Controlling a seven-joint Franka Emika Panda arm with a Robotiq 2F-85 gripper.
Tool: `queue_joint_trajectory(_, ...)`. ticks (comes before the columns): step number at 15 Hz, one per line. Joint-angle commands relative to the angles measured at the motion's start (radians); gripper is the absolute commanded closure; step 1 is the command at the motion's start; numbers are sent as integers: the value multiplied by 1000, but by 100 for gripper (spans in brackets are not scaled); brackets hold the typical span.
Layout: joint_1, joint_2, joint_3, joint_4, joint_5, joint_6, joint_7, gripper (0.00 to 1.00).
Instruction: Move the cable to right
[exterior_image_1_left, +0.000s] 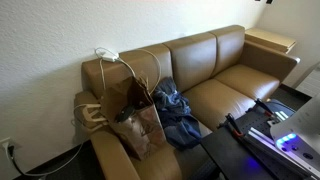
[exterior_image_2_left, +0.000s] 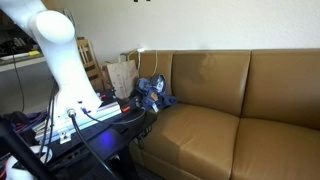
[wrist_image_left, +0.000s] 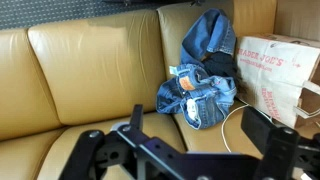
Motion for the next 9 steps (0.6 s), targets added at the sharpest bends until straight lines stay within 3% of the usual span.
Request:
queue_joint_trajectory(1, -24, 3, 19, 2, 7, -2, -7, 0)
queue_joint_trajectory(2, -24, 3, 19, 2, 7, -2, -7, 0)
queue_joint_trajectory(5, -11, 158, -29, 47, 23, -51, -138, 0)
queue_joint_trajectory(7, 0, 217, -26, 46, 36, -28, -238, 0)
queue_joint_trajectory(9, -7, 287, -21, 103, 45, -77, -346, 0)
